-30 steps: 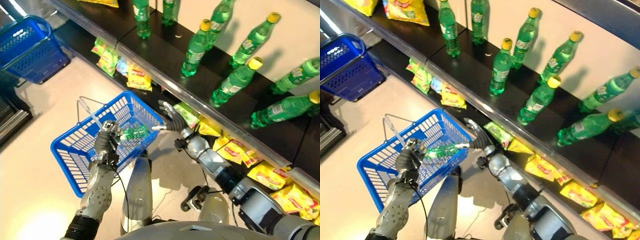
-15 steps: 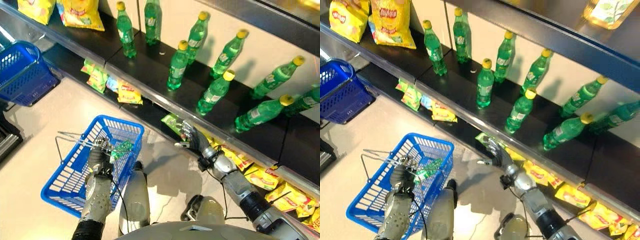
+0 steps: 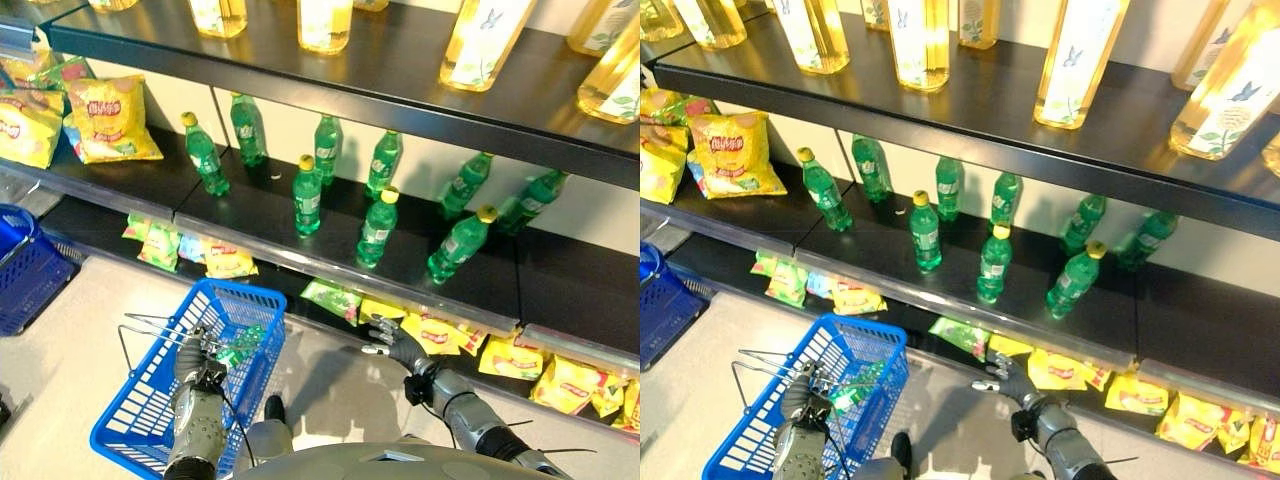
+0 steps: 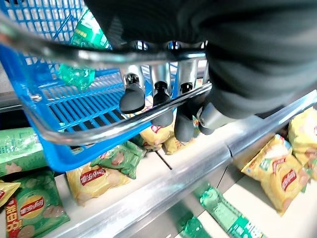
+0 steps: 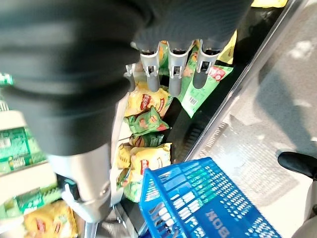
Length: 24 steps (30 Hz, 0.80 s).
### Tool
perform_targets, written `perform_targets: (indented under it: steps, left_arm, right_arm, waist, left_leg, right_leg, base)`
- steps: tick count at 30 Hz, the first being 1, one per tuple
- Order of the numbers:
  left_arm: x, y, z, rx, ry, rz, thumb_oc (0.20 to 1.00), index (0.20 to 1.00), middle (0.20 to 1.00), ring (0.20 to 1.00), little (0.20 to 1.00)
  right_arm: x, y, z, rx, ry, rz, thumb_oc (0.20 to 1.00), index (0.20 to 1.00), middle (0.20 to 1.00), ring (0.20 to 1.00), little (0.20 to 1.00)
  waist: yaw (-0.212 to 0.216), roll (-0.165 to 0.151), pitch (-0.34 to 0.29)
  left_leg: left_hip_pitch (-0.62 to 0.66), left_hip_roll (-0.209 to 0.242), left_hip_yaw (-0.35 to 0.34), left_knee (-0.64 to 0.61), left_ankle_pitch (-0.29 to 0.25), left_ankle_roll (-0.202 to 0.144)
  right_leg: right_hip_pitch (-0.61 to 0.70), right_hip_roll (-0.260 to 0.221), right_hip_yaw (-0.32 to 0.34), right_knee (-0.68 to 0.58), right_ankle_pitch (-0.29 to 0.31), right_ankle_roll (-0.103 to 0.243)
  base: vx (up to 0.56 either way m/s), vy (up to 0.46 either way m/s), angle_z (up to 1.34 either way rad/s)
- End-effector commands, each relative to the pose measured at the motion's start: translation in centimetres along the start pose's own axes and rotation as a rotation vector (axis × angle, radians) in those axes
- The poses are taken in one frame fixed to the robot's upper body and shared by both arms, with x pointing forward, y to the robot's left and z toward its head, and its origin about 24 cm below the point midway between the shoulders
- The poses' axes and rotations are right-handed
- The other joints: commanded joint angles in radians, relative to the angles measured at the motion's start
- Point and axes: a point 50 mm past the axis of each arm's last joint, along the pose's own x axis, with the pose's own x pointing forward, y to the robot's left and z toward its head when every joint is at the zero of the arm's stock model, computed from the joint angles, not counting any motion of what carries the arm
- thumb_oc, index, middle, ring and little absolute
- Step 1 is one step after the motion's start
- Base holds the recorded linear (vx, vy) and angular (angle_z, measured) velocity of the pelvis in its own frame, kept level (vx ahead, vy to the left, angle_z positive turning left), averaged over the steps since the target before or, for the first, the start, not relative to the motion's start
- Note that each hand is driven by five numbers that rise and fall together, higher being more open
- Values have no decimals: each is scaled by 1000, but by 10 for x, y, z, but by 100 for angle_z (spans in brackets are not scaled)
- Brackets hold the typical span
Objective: Pick up the snacks into the basket
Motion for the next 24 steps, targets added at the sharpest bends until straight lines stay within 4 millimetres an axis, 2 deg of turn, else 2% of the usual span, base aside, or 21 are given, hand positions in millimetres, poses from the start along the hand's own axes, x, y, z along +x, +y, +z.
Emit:
perform_targets:
  steps: [1, 2, 3, 4, 5, 6, 8, 10, 12, 13, 14, 15, 16, 17, 18, 19, 22, 23, 24]
  left_arm:
    - [18, -48, 50, 47, -245, -219, 200, 200, 200, 200, 200]
    - [18, -48, 50, 47, -245, -219, 200, 200, 200, 200, 200]
    - [16, -52, 49, 62, -245, -243, 200, 200, 200, 200, 200]
    - [16, -52, 48, 63, -237, -240, 200, 200, 200, 200, 200]
    - [15, -53, 49, 55, -246, -246, 200, 200, 200, 200, 200]
    - [14, -56, 49, 36, -249, -258, 200, 200, 200, 200, 200]
    - [15, -59, 46, 26, -237, -254, 200, 200, 200, 200, 200]
    - [17, -58, 45, 39, -228, -245, 200, 200, 200, 200, 200]
    - [16, -55, 45, 36, -232, -221, 200, 200, 200, 200, 200]
    - [16, -55, 45, 36, -231, -221, 200, 200, 200, 200, 200]
    - [16, -54, 45, 35, -233, -213, 200, 200, 200, 200, 200]
    - [16, -51, 43, 37, -227, -196, 200, 200, 200, 200, 200]
    - [15, -48, 43, 35, -227, -187, 200, 200, 200, 200, 200]
    - [16, -45, 41, 32, -218, -169, 200, 200, 200, 200, 200]
    - [16, -44, 41, 32, -218, -168, 200, 200, 200, 200, 200]
    - [16, -42, 41, 29, -216, -159, 200, 200, 200, 200, 200]
    - [17, -44, 42, 22, -220, -169, 200, 200, 200, 200, 200]
    - [17, -47, 41, 27, -215, -179, 200, 200, 200, 200, 200]
    - [19, -54, 40, 34, -207, -204, 200, 200, 200, 200, 200]
  right_arm:
    - [0, -10, 6, -25, -29, -16, 1000, 1000, 1000, 1000, 1000]
    - [0, -9, 6, -25, -29, -16, 1000, 1000, 1000, 1000, 1000]
    - [-4, -14, -6, 4, 4, -67, 1000, 1000, 1000, 1000, 1000]
    - [-4, -17, -8, -1, 19, -87, 1000, 1000, 1000, 1000, 1000]
    - [-6, -23, -9, -8, 20, -115, 1000, 1000, 1000, 1000, 1000]
    - [-7, -26, -9, -9, 21, -133, 1000, 1000, 1000, 1000, 1000]
    - [-9, -30, -14, -3, 39, -162, 1000, 1000, 1000, 1000, 1000]
    - [-10, -32, -17, -26, 58, -180, 1000, 1000, 1000, 1000, 1000]
    - [-15, -33, -25, 5, 75, -205, 1000, 1000, 1000, 1000, 1000]
    - [-15, -33, -26, 5, 76, -205, 1000, 1000, 1000, 1000, 1000]
    - [-17, -34, -30, 12, 87, -215, 1000, 1000, 1000, 1000, 1000]
    - [-21, -35, -37, 22, 112, -235, 1000, 1000, 1000, 1000, 1000]
    - [-24, -35, -43, 33, 128, -243, 1000, 1000, 1000, 1000, 1000]
    - [-25, -35, -45, 24, 137, -244, 1000, 1000, 1000, 1000, 1000]
    - [-26, -35, -45, 24, 138, -244, 1000, 1000, 1000, 1000, 1000]
    - [-28, -38, -50, -1, 164, -257, 1000, 1000, 1000, 1000, 1000]
    - [-32, -45, -53, 13, 182, -290, 1000, 1000, 1000, 1000, 1000]
    - [-34, -50, -56, 39, 195, -320, 1000, 1000, 1000, 1000, 1000]
    - [-40, -55, -63, 87, 210, -372, 1000, 1000, 1000, 1000, 1000]
  waist:
    - [-24, 18, -31]
    - [-24, 18, -31]
    - [-18, 6, -37]
    - [-16, 6, -35]
    - [-17, 1, -26]
    - [-19, -2, -16]
    - [-29, -15, -8]
    - [-35, -27, -13]
    - [-49, -26, -28]
    - [-49, -26, -26]
    - [-51, -21, -34]
    - [-53, -4, -42]
    - [-55, 7, -45]
    - [-57, 16, -51]
    - [-57, 16, -49]
    - [-54, 34, -53]
    - [-50, 51, -56]
    - [-50, 54, -54]
    - [-63, 54, -54]
  left_leg:
    - [-17, -92, -43, -30, -4, 38]
    - [-15, -92, -44, -30, -6, 37]
    - [-20, -114, -61, 2, -19, 35]
    - [-27, -117, -62, 34, -31, 31]
    - [-44, -115, -53, 124, -54, 14]
    - [-60, -103, -31, 175, -52, -7]
    - [-87, -34, 47, 265, -48, -33]
    - [-86, 25, 75, 300, -46, -36]
    - [-61, 94, 87, 267, -17, -52]
    - [-58, 94, 86, 265, -16, -53]
    - [-49, 132, 73, 241, 22, -70]
    - [-15, 185, 19, 171, 95, -100]
    - [6, 213, -20, 110, 129, -114]
    - [17, 239, -53, 65, 151, -126]
    - [22, 239, -53, 60, 154, -127]
    - [45, 259, -106, -5, 171, -150]
    - [31, 248, -225, -25, 125, -158]
    - [27, 231, -245, -19, 95, -152]
    - [17, 222, -212, -14, 59, -145]
  right_leg:
    - [-23, 295, 245, -103, -7, -73]
    - [-19, 296, 245, -108, -6, -73]
    - [12, 306, 244, -163, 3, -98]
    - [30, 300, 235, -179, 12, -98]
    - [42, 290, 214, -188, 19, -99]
    - [53, 274, 200, -202, 21, -99]
    - [59, 248, 176, -205, 22, -109]
    - [77, 231, 163, -219, 21, -113]
    - [87, 217, 152, -226, 20, -104]
    - [91, 217, 151, -227, 20, -105]
    - [94, 211, 147, -227, 18, -102]
    - [101, 208, 143, -222, 12, -93]
    - [108, 205, 144, -218, 5, -86]
    - [108, 198, 152, -215, -1, -76]
    - [111, 199, 151, -213, -3, -76]
    - [109, 187, 159, -200, -14, -62]
    - [94, 156, 189, -173, -26, -42]
    - [90, 137, 197, -164, -23, -33]
    - [98, 102, 187, -157, -14, -13]
  base:
    - [74, -55, 42]
    - [58, -64, 48]
    - [57, -79, 62]
    - [45, -117, 64]
    - [-14, -80, 69]
    - [-43, -54, 46]
    - [-40, -6, 34]
    - [33, 12, 4]
    - [92, 66, -14]
    - [95, 106, 18]
    - [129, 191, 33]
    - [191, 292, 26]
    - [201, 356, 20]
    - [120, 218, 13]
    - [123, 322, 27]
    - [104, 337, 27]
    - [94, 385, 3]
    - [80, 441, -11]
    - [79, 428, -16]
